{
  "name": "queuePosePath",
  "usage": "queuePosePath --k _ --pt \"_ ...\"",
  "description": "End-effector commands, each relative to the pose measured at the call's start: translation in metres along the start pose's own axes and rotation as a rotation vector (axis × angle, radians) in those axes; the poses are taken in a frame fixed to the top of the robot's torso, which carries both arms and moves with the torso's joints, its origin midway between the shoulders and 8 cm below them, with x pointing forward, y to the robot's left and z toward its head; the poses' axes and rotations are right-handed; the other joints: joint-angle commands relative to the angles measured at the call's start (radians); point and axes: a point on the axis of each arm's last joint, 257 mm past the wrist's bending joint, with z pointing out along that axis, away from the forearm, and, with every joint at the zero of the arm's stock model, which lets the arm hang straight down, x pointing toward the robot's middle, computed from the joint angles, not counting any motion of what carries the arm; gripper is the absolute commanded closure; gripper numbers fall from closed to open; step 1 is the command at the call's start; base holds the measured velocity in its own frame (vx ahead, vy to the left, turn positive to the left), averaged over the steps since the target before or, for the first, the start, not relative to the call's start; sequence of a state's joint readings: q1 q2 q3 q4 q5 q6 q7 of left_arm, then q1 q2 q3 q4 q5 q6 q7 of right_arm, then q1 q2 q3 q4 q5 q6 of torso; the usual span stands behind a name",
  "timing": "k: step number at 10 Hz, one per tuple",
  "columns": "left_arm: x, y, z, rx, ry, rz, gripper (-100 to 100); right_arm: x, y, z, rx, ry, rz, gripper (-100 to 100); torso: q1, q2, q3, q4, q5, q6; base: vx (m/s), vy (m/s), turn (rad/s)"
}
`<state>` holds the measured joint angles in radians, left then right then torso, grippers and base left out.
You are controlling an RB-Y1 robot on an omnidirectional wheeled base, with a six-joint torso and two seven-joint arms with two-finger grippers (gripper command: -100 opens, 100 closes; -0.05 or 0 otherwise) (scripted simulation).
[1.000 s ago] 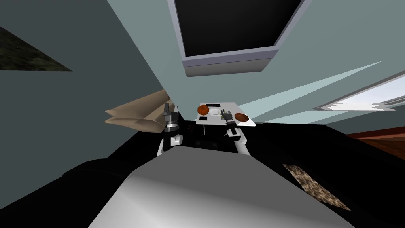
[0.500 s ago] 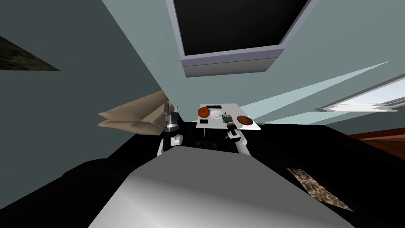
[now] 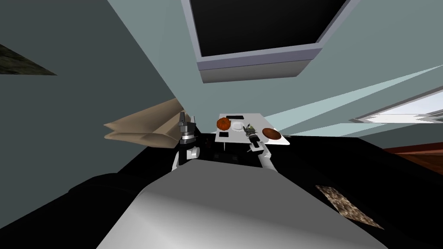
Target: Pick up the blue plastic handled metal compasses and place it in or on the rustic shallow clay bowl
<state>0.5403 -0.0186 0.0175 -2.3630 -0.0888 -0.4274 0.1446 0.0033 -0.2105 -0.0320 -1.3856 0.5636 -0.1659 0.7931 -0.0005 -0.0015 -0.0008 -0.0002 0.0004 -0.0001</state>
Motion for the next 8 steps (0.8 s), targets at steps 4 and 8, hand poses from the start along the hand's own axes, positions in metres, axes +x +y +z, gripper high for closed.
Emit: queuePosePath --k 4,8 --pt "0.0000 0.0000 0.0000 0.000 0.000 0.000 0 -0.0040 -0.0055 0.0110 0.014 -0.002 0.000 100 -0.001 0.001 0.001 0.000 0.000 0.001 -0.004 -0.009 0.044" --pt "0.0000 0.0000 0.0000 0.000 0.000 0.000 0 -0.0045 -0.0075 0.0109 0.017 -0.002 -0.006 100 0.001 0.001 0.000 0.000 -0.002 -0.001 0.000 -0.001 -0.004"
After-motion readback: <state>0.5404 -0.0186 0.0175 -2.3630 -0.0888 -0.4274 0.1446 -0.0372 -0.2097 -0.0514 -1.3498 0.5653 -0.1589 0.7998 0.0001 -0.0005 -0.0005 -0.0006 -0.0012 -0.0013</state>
